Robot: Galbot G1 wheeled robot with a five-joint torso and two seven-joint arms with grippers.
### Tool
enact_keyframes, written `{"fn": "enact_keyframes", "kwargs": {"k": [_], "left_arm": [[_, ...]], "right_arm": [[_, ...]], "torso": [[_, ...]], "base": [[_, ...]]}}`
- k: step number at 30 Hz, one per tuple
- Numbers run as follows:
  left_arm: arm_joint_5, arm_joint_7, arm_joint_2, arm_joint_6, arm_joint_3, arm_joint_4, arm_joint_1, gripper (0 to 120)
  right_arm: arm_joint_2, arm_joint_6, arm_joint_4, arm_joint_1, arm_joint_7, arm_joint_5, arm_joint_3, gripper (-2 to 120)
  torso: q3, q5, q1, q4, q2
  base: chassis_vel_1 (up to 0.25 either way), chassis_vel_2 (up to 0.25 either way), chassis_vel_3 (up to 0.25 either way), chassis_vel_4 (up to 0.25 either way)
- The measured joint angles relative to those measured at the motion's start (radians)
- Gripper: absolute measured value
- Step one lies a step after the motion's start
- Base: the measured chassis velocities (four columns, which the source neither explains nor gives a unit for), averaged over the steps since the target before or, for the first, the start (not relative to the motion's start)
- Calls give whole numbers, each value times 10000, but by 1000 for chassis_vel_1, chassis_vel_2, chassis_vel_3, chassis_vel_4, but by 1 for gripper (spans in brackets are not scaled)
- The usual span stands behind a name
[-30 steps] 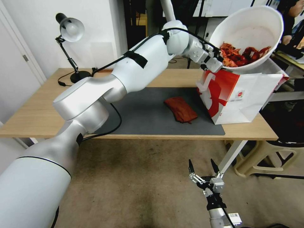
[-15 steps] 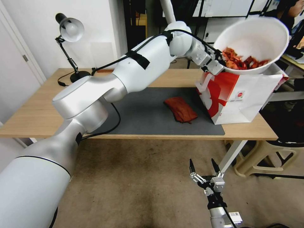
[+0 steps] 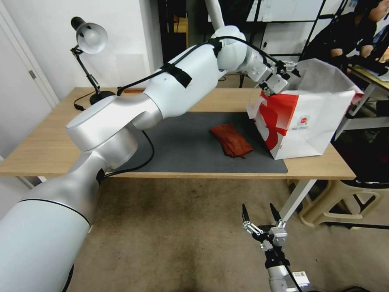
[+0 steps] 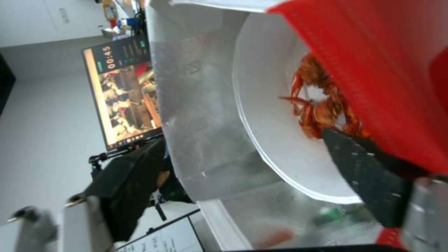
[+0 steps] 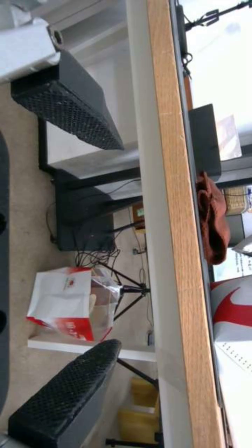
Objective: Sweep shrimp from table into container with towel, then put container into takeout bag.
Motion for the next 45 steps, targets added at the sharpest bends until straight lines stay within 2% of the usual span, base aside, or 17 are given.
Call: {"fn": "enact_keyframes", "kwargs": {"k": [4, 8, 10, 11, 14, 15, 17, 18, 19, 20, 23, 24, 27, 32, 35, 39, 45], "left_arm": [[-687, -259, 4, 322, 99, -56, -23, 98], [-2299, -1697, 67, 885, 582, -88, -55, 100], [-3722, -2708, 114, 1231, 840, 34, 23, 100], [-3722, -2708, 114, 1231, 840, 34, 23, 100], [-6038, -3733, 396, 2188, 1445, -85, 188, 100], [-6038, -3733, 396, 2188, 1445, -85, 188, 100], [-8197, -4972, 708, 2953, 2041, -458, 397, 100], [-8639, -5305, 768, 3104, 2139, -552, 448, 100], [-9910, -6266, 918, 3579, 2319, -858, 649, 100], [-9910, -6266, 918, 3579, 2319, -858, 649, 100], [-11950, -7418, 1227, 4244, 2318, -1605, 1027, 100], [-11950, -7418, 1227, 4244, 2318, -1605, 1027, 100], [-13758, -8565, 1639, 4871, 1862, -2707, 1502, 100], [-14335, -9643, 2177, 5205, 1197, -3727, 2107, 100], [-14315, -10548, 2791, 5230, 564, -4832, 2925, 100], [-14100, -11030, 3206, 5191, 209, -5611, 3516, 100], [-13240, -11716, 4479, 4867, -470, -7415, 5044, 100]], "right_arm": [[1, 9, 0, -11, -5, 1, -6, 100], [-4, 23, 0, -11, -15, 2, -19, 100], [-8, 25, -1, 16, -22, 2, -51, 100], [-8, 25, -1, 16, -22, 2, -51, 100], [-13, 25, 5, 40, -25, -4, -106, 100], [-13, 25, 5, 40, -25, -4, -106, 100], [-29, 26, 23, 43, -25, -7, -119, 100], [-32, 26, 23, 40, -25, -7, -119, 100], [-53, 25, 32, 23, -25, -5, -116, 100], [-53, 25, 32, 23, -25, -5, -116, 100], [-112, 25, 73, -37, -24, 30, -81, 100], [-112, 25, 73, -37, -24, 30, -81, 100], [-135, 27, 114, -90, -26, 80, -46, 100], [-136, 38, 144, -117, -28, 102, -23, 100], [-135, 48, 250, -147, -29, 109, 13, 100], [-132, 58, 379, -195, -22, 109, 61, 100], [-118, 40, 870, -402, 5, 105, 196, 100]], "torso": [[0, 0, 0, 1, 0], [0, 1, 0, -3, 0], [-1, 0, 0, -1, 0], [-1, 0, 0, -1, 0], [0, 0, 1, -1, 0], [0, 0, 1, -1, 0], [0, 0, 0, 2, 0], [0, -1, 0, 2, 0], [0, -1, 1, 2, 0], [0, -1, 1, 2, 0], [0, -1, 1, -1, 0], [0, -1, 1, -1, 0], [0, -1, 0, -2, 0], [0, -1, 0, -2, 0], [0, -4, 0, 0, 0], [-1, -3, 0, 1, 0], [-1, -3, 0, -1, 0]], "base": [[0, 0, 0, 0], [0, 0, 0, 0], [0, 0, 0, 0], [0, 0, 0, 0], [0, 0, 0, 0], [0, 0, 0, 0], [0, 0, 0, 0], [0, 0, 0, 0], [0, 0, 0, 0], [0, 0, 0, 0], [0, 0, 0, 0], [0, 0, 0, 0], [0, 0, 0, 0], [0, 0, 0, 0], [0, 0, 0, 0], [0, 0, 0, 0], [0, 0, 0, 0]]}}
